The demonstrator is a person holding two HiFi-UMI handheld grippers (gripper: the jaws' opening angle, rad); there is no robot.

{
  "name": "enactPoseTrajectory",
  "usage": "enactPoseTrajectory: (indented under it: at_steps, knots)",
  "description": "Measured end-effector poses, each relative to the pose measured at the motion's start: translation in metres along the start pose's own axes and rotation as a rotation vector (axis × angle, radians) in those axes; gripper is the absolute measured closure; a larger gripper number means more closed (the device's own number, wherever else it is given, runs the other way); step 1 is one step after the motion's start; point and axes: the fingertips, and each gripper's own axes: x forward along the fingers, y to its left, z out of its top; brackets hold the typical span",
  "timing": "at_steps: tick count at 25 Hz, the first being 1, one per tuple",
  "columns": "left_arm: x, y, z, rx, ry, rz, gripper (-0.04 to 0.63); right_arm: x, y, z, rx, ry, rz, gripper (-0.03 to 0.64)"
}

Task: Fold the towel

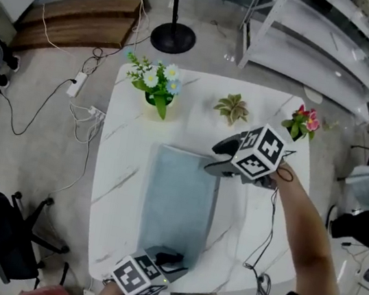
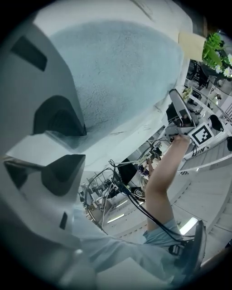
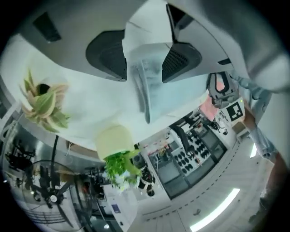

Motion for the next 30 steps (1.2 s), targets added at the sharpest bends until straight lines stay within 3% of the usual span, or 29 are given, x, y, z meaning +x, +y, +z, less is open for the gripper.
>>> enactPoseTrajectory:
  at_steps: [3,7,9,11,14,18,25,30]
  knots:
    - [0.000,0.001,0.001,-0.012,-0.008,-0.005,0.466,0.018,-0.007,-0.006,0.034,0.098,0.059,0.366]
    - [-0.001,0.006,0.002,-0.018,-0.013,0.008,0.468,0.026,0.010,-0.003,0.112,0.194,0.236,0.372]
    - [-0.001,0.006,0.002,-0.025,-0.020,0.015,0.466,0.033,0.017,-0.006,0.139,0.236,0.296,0.495]
    - [-0.003,0.004,0.004,-0.021,-0.026,0.020,0.466,0.035,0.018,-0.005,0.138,0.235,0.307,0.520]
    - [-0.015,-0.003,0.013,-0.005,-0.063,0.030,0.466,0.026,0.018,0.005,0.080,0.178,0.249,0.525]
    - [-0.037,-0.020,0.016,0.012,-0.138,0.048,0.466,0.003,0.037,0.026,-0.097,0.105,0.106,0.526]
    - [-0.057,-0.055,-0.031,0.058,-0.170,0.105,0.466,-0.035,0.120,0.046,-0.383,0.012,-0.174,0.526]
    - [-0.059,-0.082,-0.071,0.060,-0.181,0.137,0.466,-0.041,0.186,0.033,-0.528,-0.038,-0.296,0.526]
